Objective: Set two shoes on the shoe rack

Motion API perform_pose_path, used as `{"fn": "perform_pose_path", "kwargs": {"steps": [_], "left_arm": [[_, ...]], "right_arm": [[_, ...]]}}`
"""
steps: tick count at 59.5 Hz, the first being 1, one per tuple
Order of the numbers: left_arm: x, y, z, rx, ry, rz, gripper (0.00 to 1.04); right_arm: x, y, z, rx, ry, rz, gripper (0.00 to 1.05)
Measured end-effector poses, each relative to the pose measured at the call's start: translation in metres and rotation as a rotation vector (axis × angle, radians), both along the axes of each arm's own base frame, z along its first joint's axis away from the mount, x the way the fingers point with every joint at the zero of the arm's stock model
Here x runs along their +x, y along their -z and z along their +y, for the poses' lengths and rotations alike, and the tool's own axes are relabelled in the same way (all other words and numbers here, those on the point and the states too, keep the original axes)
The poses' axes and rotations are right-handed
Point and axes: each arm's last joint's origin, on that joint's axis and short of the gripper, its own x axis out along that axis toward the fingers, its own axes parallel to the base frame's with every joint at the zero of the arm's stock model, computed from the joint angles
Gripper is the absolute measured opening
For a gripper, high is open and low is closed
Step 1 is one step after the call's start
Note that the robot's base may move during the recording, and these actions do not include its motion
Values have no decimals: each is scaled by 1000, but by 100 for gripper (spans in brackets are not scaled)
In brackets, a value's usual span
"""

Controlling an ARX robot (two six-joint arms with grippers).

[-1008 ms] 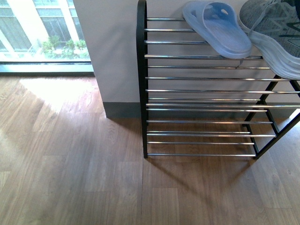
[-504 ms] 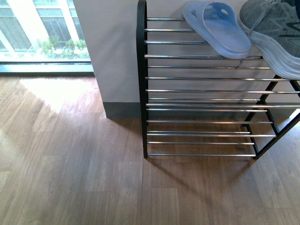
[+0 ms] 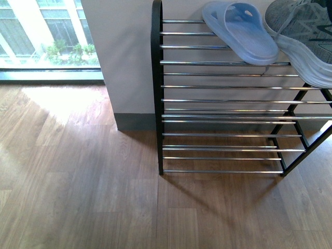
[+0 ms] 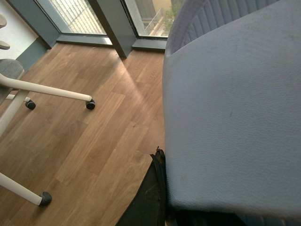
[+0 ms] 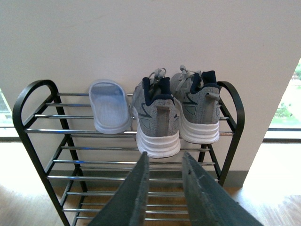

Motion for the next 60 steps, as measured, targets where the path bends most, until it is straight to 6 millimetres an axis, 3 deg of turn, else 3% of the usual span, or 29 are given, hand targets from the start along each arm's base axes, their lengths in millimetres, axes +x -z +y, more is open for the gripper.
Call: {"fn": "perform_pose_path", "kwargs": {"steps": [18,20,27,37,38,45,60], "left_arm": [[0,0,0,0,0,0,2],[0,0,0,0,0,0,2],[0,0,0,0,-1,0,2],[0,0,0,0,-1,0,2],[0,0,0,0,-1,0,2],[0,0,0,0,0,0,2],[0,0,1,2,-8,0,2]], "right_arm": [[0,0,0,0,0,-1,79],[0,0,0,5,0,0,76],[-11,3,0,6,0,11,49],[-11,3,0,6,0,9,9],[-11,3,0,3,1,9,9],[-11,3,0,6,0,9,37],[-11,3,0,6,-2,8,81]]}}
